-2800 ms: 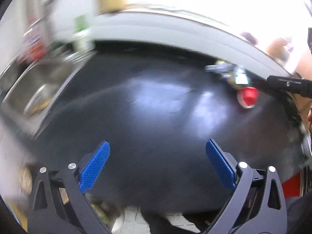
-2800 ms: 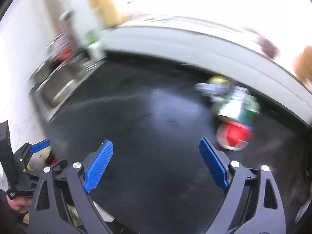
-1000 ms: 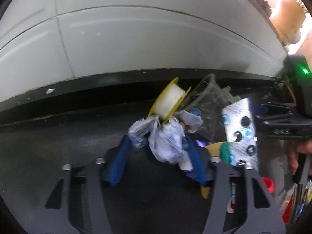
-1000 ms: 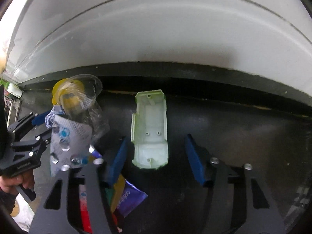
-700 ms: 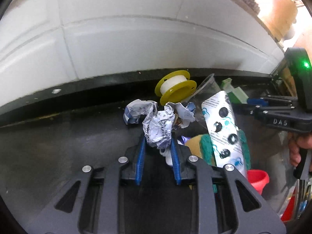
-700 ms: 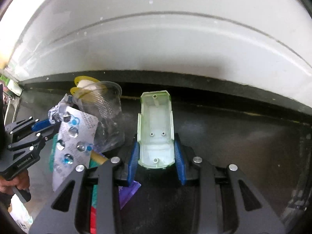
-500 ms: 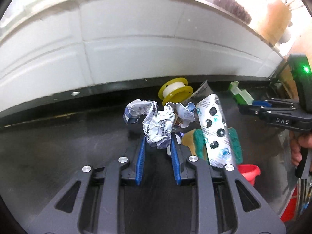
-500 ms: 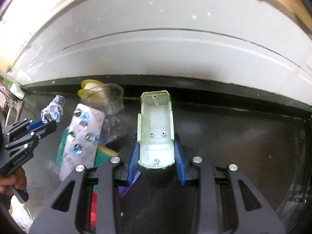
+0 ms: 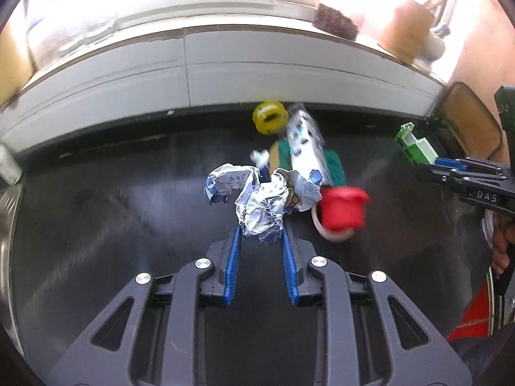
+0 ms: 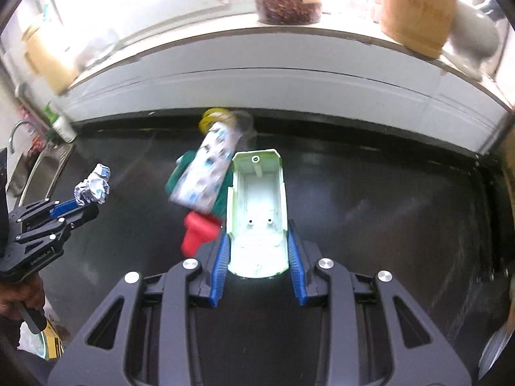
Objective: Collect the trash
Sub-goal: 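Carry foil and green tray to the black bin and open both tools, then swing both empty tools back over the counter toward the remaining trash, then grasp the red cup with left tool while right tool grasps the pill blister pack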
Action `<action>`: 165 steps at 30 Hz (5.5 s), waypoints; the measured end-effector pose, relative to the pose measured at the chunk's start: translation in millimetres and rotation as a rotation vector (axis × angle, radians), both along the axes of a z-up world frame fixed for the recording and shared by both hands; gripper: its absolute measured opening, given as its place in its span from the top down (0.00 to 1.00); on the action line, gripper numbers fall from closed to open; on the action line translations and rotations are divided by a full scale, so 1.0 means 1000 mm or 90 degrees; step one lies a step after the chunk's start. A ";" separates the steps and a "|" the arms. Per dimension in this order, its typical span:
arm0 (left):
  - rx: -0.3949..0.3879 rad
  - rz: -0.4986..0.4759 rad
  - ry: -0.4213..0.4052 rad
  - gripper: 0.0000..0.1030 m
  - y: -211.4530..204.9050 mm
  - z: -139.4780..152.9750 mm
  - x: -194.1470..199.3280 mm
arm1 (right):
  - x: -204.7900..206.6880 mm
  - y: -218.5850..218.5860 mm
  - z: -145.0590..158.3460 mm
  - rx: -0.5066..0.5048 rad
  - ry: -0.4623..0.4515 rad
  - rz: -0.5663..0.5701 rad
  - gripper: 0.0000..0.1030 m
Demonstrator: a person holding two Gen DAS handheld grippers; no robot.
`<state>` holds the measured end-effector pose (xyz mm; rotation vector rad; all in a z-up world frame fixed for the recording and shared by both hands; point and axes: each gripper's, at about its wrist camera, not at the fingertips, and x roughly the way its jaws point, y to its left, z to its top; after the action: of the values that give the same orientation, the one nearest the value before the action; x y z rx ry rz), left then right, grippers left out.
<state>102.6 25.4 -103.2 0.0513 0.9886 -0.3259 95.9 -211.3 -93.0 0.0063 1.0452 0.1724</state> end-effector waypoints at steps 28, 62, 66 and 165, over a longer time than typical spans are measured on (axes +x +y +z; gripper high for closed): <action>0.019 0.154 -0.089 0.77 0.094 0.043 -0.139 | -0.091 0.144 0.046 0.001 -0.043 0.206 0.67; -0.081 0.807 0.082 0.76 0.399 -0.137 -0.486 | -0.326 0.636 -0.171 -0.032 0.286 0.849 0.67; -0.089 0.800 0.094 0.76 0.405 -0.152 -0.487 | -0.328 0.644 -0.177 -0.039 0.290 0.852 0.66; -0.050 -0.041 0.022 0.24 -0.127 -0.095 0.036 | 0.166 0.035 -0.080 0.182 0.186 0.120 0.55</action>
<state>138.2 -101.2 -198.1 0.0063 1.0091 -0.4263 262.1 -176.7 -173.3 0.1969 1.3043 0.5020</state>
